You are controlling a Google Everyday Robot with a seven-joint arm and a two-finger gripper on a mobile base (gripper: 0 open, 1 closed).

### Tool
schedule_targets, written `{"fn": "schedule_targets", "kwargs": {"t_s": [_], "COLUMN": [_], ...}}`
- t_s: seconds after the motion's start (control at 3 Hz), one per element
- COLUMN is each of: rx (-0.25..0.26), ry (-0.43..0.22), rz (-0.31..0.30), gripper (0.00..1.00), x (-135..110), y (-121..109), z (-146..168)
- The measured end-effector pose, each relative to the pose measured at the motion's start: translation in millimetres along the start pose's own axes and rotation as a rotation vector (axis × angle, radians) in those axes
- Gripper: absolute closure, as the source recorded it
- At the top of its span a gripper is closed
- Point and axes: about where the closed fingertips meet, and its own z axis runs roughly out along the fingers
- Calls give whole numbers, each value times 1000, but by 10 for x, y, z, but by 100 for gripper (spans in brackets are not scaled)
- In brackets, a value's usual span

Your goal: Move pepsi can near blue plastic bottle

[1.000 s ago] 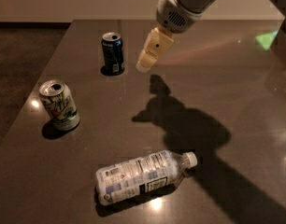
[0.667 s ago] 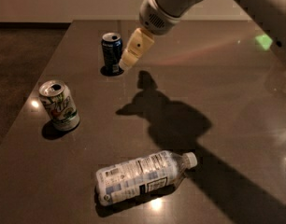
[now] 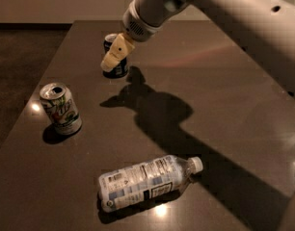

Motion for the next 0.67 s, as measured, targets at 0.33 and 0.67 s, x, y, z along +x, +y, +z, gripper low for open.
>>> {"fn": "schedule_targets", "kwargs": {"t_s": [0.33,0.67], "rx": [-4,-9], "ry": [-11,-13], "rz": [23,33], "gripper": [0,0], "x": [-93,-129], "y": [-51,-116], "z": [258,423]}}
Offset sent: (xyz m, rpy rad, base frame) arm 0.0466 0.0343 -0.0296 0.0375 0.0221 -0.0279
